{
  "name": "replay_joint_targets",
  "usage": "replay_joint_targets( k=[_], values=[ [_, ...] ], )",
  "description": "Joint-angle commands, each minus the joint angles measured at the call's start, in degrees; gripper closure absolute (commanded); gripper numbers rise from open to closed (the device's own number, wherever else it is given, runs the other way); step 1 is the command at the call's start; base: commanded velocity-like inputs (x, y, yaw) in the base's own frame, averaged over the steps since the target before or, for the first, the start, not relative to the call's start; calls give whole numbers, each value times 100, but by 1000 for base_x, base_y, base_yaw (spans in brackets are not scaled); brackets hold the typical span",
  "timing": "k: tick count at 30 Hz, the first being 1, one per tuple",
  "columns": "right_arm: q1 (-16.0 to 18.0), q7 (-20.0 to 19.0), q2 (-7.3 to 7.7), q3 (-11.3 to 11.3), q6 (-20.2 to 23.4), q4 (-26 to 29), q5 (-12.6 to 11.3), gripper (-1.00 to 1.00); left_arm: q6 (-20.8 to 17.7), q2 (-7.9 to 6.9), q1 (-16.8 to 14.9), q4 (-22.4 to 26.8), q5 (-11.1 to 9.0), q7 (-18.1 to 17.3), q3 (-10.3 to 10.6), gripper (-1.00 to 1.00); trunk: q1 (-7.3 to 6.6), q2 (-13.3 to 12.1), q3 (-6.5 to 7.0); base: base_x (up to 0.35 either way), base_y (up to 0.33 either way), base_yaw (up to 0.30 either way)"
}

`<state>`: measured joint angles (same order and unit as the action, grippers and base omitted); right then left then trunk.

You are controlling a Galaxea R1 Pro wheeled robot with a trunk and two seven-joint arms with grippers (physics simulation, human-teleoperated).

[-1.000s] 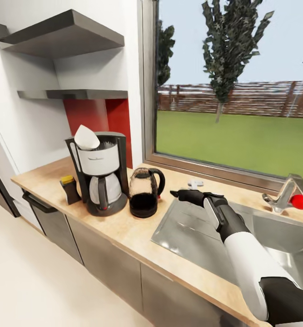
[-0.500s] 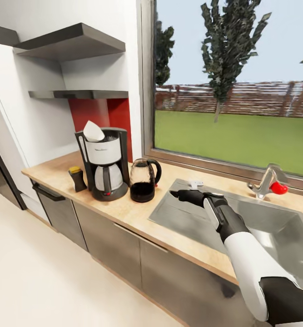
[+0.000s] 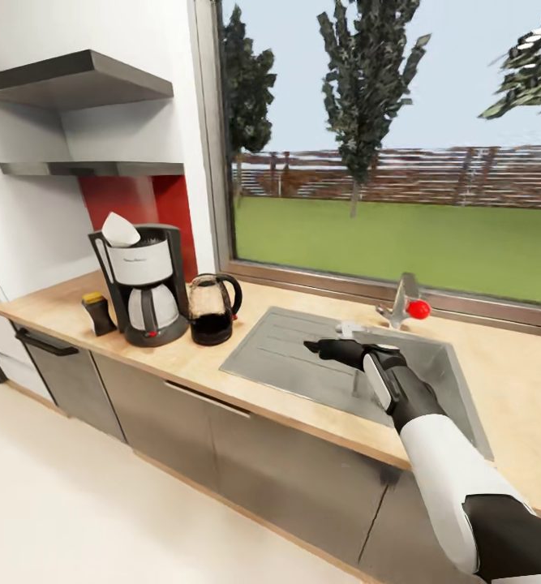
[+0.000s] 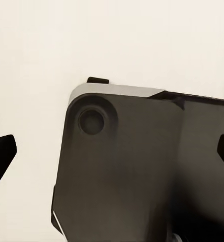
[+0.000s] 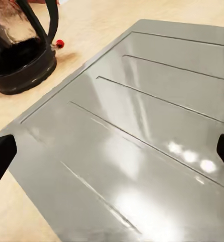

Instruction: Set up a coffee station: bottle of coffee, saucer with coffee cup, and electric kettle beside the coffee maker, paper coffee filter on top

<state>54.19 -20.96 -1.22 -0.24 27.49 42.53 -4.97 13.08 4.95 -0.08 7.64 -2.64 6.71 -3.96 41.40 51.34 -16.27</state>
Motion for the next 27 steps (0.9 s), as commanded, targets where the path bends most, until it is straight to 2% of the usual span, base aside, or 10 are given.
replay_joint_targets(
  k=[1,13,27],
  values=[
    [4,5,-1,-3,38,3,-50,-100,20,2,-1,7,-26,-7,-36,-100,-2,6,-7,-301,-150,-264],
    [4,4,-10,-3,37,2,-57,-100,19,-9,-1,26,-26,-3,-38,-100,-2,6,18,-306,-58,-264],
    [4,4,-9,-3,37,1,-57,-100,27,-20,-1,28,-26,-6,-44,-100,-2,6,22,-17,0,-269]
  ],
)
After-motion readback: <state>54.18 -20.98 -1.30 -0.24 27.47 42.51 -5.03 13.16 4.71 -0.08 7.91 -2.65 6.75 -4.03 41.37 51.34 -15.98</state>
